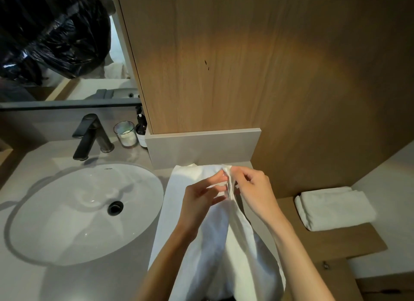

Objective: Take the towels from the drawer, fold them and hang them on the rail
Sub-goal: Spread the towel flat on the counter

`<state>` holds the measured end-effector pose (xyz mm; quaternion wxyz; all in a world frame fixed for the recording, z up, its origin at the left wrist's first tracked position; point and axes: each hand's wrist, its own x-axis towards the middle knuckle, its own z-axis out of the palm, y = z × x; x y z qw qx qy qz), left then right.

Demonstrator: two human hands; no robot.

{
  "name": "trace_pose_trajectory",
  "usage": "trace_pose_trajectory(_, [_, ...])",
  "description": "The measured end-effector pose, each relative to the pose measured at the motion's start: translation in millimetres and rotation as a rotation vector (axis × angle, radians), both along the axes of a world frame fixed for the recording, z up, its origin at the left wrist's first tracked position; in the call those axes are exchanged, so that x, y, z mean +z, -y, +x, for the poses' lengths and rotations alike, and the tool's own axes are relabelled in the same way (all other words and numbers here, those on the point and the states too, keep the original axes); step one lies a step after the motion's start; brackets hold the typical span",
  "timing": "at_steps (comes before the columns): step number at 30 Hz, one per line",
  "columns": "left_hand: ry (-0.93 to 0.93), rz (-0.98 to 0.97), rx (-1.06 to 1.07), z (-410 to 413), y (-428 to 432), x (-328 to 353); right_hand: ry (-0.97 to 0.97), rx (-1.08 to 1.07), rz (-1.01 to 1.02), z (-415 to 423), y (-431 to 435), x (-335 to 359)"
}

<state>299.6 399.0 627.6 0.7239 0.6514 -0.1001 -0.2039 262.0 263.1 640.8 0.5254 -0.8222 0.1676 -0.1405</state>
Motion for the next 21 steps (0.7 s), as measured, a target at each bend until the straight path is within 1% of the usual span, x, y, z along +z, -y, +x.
trace_pose_trajectory(2, [-0.028, -0.048, -0.072, 0.6, -3.2, 3.7, -0.005, 0.028, -0.020, -2.1, 0.0, 2.9])
trace_pose_trajectory(5, [-0.084, -0.092, -0.151, -0.8, -8.3, 3.6, 0.039, 0.068, -0.086, -6.7, 3.1, 2.3])
trace_pose_trajectory(7, [-0.070, -0.088, -0.202, 0.3, -12.9, 3.5, 0.074, 0.073, -0.095, -12.2, 6.1, 0.0])
trace_pose_trajectory(9, [0.035, -0.013, -0.273, 3.6, -16.9, 6.0, 0.087, 0.074, -0.084, -18.8, 6.4, 0.3])
trace_pose_trajectory(10, [0.124, 0.052, -0.288, 5.1, -19.5, 6.6, 0.095, 0.068, -0.076, -23.6, 4.9, 1.5])
trace_pose_trajectory(11, [0.238, 0.119, -0.262, 7.5, -19.9, 5.6, 0.109, 0.060, -0.082, -28.0, 4.9, 3.2])
trace_pose_trajectory(13, [0.457, 0.213, -0.114, 12.9, -22.3, 2.1, 0.127, 0.046, -0.132, -39.8, 4.5, 7.7])
trace_pose_trajectory(15, [0.645, 0.247, -0.010, 20.3, -26.6, -3.5, 0.118, 0.056, -0.177, -54.6, 4.5, 13.7])
trace_pose_trajectory(16, [0.752, 0.271, -0.031, 25.5, -28.7, -8.1, 0.111, 0.068, -0.178, -62.3, 5.3, 17.0])
trace_pose_trajectory(17, [0.857, 0.314, -0.104, 30.5, -29.9, -13.3, 0.105, 0.077, -0.177, -69.8, 6.9, 19.8])
trace_pose_trajectory(18, [0.918, 0.362, -0.204, 34.2, -29.8, -16.1, 0.106, 0.084, -0.169, -76.9, 9.2, 22.7])
trace_pose_trajectory(19, [0.923, 0.407, -0.309, 37.2, -29.1, -18.1, 0.111, 0.096, -0.153, -83.7, 12.0, 24.7])
trace_pose_trajectory(21, [0.841, 0.441, -0.467, 36.2, -26.9, -14.0, 0.111, 0.130, -0.121, -97.8, 18.3, 27.7])
